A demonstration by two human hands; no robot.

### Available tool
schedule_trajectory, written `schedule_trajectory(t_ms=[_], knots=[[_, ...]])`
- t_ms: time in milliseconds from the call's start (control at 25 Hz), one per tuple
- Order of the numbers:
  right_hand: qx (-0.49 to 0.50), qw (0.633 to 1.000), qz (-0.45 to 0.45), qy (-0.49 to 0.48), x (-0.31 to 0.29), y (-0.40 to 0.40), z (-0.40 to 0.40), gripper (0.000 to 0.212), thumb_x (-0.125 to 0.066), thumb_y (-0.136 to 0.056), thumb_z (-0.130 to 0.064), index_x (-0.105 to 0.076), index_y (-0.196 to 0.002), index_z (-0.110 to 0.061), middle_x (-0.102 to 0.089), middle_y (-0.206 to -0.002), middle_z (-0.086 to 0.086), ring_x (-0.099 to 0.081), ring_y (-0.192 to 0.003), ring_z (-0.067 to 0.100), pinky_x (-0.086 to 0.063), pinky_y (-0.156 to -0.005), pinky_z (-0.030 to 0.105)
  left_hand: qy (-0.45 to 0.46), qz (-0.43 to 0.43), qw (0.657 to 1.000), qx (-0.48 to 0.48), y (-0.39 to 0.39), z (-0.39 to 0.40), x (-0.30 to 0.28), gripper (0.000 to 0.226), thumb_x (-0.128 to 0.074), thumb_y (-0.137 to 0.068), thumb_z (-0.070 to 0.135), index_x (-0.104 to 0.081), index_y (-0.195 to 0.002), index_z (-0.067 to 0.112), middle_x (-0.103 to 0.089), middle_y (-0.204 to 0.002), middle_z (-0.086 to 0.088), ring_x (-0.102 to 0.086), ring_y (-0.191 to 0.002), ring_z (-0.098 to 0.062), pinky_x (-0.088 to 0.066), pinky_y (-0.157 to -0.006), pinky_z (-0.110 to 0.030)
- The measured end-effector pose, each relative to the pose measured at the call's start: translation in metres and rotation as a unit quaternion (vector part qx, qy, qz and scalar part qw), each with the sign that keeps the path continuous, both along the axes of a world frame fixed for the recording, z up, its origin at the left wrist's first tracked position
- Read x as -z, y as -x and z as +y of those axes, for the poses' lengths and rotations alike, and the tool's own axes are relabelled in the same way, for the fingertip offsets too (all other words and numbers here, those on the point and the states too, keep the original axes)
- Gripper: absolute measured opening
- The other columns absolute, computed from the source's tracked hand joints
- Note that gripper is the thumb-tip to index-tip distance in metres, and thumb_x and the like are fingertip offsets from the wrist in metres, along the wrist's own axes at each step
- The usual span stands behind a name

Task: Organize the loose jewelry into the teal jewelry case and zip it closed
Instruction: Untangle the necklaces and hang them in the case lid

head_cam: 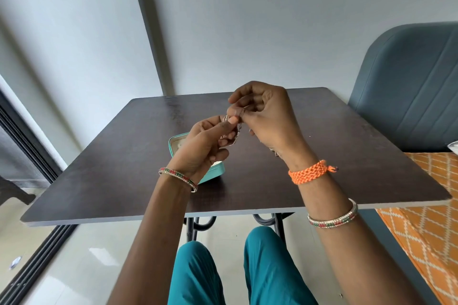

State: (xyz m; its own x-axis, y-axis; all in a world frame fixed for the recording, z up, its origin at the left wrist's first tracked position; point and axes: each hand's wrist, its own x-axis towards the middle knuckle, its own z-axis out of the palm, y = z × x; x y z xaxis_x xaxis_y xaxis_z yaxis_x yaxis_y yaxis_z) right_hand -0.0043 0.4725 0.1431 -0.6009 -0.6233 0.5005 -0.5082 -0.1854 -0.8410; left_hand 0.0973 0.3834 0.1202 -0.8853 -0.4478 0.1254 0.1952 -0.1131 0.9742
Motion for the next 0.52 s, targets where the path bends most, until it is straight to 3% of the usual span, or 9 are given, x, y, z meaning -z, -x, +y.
schedule_trajectory(t_ms=[160, 320, 400, 520], knots=[[-0.040, 0.997, -0.064, -0.001, 0.009, -0.001, -0.004, 0.011, -0.065, -0.086, -0.006, -0.067, -0.082, -0.016, -0.067, -0.071, 0.000, -0.063, -0.065, 0.010, -0.051, -0.050, 0.023, -0.056, 0.012, 0.998, 0.000, -0.001, 0.000, -0.002, 0.018, -0.049, -0.087, 0.022, -0.055, -0.072, 0.015, -0.037, -0.050, 0.011, -0.026, -0.036, -0.001, -0.007, -0.036, -0.014], [-0.179, 0.951, -0.249, -0.049, 0.020, -0.001, -0.002, 0.019, -0.052, -0.095, -0.014, -0.066, -0.085, -0.005, -0.065, -0.083, 0.007, -0.064, -0.071, 0.014, -0.056, -0.070, 0.027, -0.112, -0.017, 0.994, -0.007, 0.004, -0.001, -0.001, 0.028, -0.039, -0.096, 0.019, -0.049, -0.070, 0.016, -0.035, -0.047, 0.010, -0.024, -0.031, -0.001, -0.007, -0.033, -0.013], [-0.208, 0.930, -0.298, -0.048, 0.025, 0.002, 0.000, 0.017, -0.051, -0.095, -0.011, -0.067, -0.091, -0.007, -0.065, -0.081, 0.005, -0.066, -0.069, 0.013, -0.057, -0.071, 0.026, -0.077, -0.069, 0.994, -0.042, 0.007, -0.001, -0.003, 0.029, -0.043, -0.095, 0.021, -0.049, -0.067, 0.014, -0.038, -0.044, 0.007, -0.028, -0.032, -0.001, -0.012, -0.031, -0.011], [-0.178, 0.941, -0.280, -0.060, 0.031, 0.005, 0.002, 0.014, -0.055, -0.092, -0.007, -0.067, -0.095, -0.002, -0.068, -0.078, 0.007, -0.065, -0.069, 0.014, -0.057, -0.070, 0.024, 0.086, -0.135, 0.981, -0.112, 0.008, -0.004, -0.006, 0.032, -0.051, -0.094, 0.024, -0.055, -0.064, 0.012, -0.049, -0.043, 0.003, -0.041, -0.037, -0.007, -0.027, -0.035, -0.013]])
